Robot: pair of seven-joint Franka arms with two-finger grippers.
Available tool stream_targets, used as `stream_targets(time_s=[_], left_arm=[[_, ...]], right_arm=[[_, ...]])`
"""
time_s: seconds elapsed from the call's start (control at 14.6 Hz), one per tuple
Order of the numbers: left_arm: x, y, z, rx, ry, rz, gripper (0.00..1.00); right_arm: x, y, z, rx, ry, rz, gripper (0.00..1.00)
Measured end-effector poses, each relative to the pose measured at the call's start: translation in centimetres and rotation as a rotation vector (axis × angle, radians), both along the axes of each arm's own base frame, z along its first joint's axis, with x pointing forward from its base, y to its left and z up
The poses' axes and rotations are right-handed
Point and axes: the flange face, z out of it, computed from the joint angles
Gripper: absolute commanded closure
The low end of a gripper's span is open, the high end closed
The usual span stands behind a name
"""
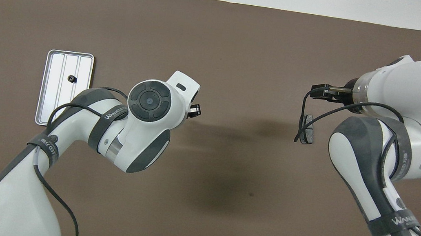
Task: Place bearing gear from tray to pile
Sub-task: 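Set the bearing down mid-table and open the left gripper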
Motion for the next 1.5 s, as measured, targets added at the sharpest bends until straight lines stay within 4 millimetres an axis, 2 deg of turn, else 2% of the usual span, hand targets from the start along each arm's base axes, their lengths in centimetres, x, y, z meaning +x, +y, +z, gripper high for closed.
stream_targets(time_s=[0.2, 0.48, 0.55, 0.61, 0.68, 0.75, 0.89, 1.09, 1.23, 1.3, 1.37, 1.5], left_arm=[[-0.2, -1.0, -2.9, 0.026, -0.008, 0.012, 0.78], [-0.5, -1.5, -4.4, 0.039, -0.002, -0.001, 0.73], [-0.6, -1.6, -4.6, 0.04, -0.005, -0.005, 0.67], [-0.7, -1.7, -4.6, 0.041, -0.007, -0.007, 0.5], [-0.7, -1.7, -4.6, 0.041, -0.011, -0.01, 0.25], [-0.7, -1.7, -4.6, 0.042, -0.013, -0.012, 0.13], [-0.7, -1.7, -4.6, 0.044, -0.016, -0.015, 0.06], [-0.3, -1.2, -4.5, 0.058, -0.029, -0.02, 0.06], [1.2, 0.5, -3.4, 0.073, -0.058, -0.02, 0.06], [2.4, 2.2, -2.2, 0.076, -0.068, -0.025, 0.06], [3.8, 4.8, -0.6, 0.084, -0.071, -0.036, 0.06], [6.4, 11.7, 3.3, 0.107, -0.061, -0.063, 0.06]], right_arm=[[0.1, -0.4, 0.0, 0.0, 0.0, -0.007, 0.0], [0.1, -0.6, -0.1, -0.001, 0.002, -0.011, 0.0], [0.1, -0.7, -0.2, -0.001, 0.003, -0.013, 0.0], [0.1, -0.8, -0.2, -0.001, 0.004, -0.014, 0.0], [0.1, -0.8, -0.2, -0.001, 0.004, -0.015, 0.0], [0.1, -0.9, -0.2, -0.001, 0.004, -0.016, 0.0], [0.1, -1.1, -0.2, -0.001, 0.004, -0.018, 0.0], [0.1, -1.0, -0.4, -0.001, 0.007, -0.021, 0.0], [0.1, -0.9, -0.5, 0.001, 0.009, -0.028, 0.0], [0.1, -0.8, -0.5, 0.001, 0.01, -0.029, 0.0], [0.1, -0.8, -0.5, 0.001, 0.01, -0.03, 0.0], [0.1, -0.7, -0.5, 0.002, 0.011, -0.031, 0.0]])
